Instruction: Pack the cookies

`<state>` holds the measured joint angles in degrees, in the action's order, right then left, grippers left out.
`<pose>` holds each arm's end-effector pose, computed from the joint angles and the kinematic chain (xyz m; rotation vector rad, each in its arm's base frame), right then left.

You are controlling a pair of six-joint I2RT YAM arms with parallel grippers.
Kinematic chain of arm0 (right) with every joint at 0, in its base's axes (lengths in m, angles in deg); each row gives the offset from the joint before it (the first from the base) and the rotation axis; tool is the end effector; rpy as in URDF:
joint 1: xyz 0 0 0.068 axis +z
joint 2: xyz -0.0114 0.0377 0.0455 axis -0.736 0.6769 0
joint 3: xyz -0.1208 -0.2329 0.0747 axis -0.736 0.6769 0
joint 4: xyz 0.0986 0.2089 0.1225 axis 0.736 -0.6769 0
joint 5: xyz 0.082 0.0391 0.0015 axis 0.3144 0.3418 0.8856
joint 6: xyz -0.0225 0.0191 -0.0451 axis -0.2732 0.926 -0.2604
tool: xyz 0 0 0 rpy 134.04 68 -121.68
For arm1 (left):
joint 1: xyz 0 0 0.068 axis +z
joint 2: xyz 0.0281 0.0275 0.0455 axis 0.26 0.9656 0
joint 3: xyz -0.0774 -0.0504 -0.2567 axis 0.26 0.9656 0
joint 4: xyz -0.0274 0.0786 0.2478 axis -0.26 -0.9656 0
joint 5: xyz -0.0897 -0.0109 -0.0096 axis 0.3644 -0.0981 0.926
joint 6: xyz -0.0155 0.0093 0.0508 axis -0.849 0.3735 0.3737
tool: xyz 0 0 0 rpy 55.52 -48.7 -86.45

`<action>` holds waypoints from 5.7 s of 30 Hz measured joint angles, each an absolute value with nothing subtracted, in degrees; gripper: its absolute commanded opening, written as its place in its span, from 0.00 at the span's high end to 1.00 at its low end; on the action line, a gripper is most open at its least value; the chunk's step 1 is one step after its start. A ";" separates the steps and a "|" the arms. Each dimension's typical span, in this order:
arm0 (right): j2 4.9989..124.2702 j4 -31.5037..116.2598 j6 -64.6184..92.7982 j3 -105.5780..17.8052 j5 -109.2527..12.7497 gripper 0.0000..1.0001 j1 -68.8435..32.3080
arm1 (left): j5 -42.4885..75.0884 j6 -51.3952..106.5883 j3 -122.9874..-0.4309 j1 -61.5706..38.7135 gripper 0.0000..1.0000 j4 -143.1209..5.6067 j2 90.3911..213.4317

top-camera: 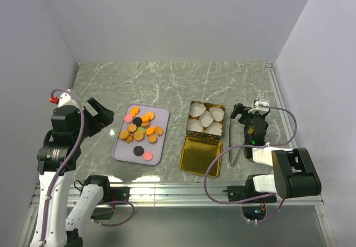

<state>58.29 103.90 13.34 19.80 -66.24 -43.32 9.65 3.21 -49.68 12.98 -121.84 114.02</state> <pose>0.2246 0.0098 0.1741 0.1677 1.5940 -0.0074 0.1100 -0.0051 0.3719 -0.5933 2.0087 -0.4353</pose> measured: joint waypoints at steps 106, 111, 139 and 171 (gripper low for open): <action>72.81 -2.02 37.36 -15.58 -53.91 0.51 -46.05 | 7.81 -3.54 -48.98 6.56 0.06 -136.22 105.21; 72.28 -2.76 37.19 -17.92 -55.42 0.53 -46.05 | 7.81 -3.63 -48.85 6.56 0.06 -135.85 105.24; 62.36 -24.18 39.04 -61.13 -53.15 0.52 -26.07 | 8.92 -4.07 -47.71 6.56 0.06 -131.57 108.60; 91.98 -31.33 42.52 -88.67 -59.14 0.48 11.46 | 14.93 -14.49 -61.04 6.54 0.01 -137.36 110.72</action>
<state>91.98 -31.33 42.52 -88.67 -59.14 11.46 14.93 -14.49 -61.04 6.54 -137.36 110.72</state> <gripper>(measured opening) 0.525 0.994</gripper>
